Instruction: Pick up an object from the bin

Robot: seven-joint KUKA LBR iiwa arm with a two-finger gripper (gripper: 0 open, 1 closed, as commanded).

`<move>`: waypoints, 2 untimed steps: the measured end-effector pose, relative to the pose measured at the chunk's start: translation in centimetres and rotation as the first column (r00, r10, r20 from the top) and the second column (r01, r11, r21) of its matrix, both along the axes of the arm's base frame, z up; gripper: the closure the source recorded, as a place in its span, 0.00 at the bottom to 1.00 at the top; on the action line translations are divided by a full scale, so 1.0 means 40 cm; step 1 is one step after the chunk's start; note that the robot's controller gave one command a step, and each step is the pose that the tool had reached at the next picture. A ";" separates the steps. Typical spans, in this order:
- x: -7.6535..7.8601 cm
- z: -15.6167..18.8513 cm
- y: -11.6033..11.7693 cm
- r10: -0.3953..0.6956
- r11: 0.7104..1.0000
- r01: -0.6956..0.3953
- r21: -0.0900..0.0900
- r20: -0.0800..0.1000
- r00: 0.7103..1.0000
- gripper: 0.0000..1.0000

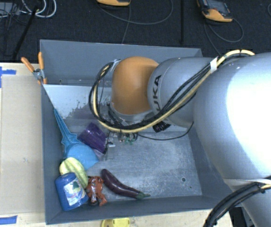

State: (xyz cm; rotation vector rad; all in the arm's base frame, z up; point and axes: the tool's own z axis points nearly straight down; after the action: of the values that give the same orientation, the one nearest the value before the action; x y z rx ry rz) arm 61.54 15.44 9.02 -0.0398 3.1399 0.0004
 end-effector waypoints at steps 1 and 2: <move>0.012 0.003 -0.003 -0.001 1.000 0.001 0.000 0.001 1.000 0.00; 0.013 -0.022 0.022 0.138 0.990 -0.138 -0.003 0.000 0.990 0.00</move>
Offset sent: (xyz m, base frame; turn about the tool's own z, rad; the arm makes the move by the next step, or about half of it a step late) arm 0.0043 0.0145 -0.0129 -0.1661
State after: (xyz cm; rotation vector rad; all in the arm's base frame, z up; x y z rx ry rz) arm 62.06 16.32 8.16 -0.2568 3.1292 -0.0040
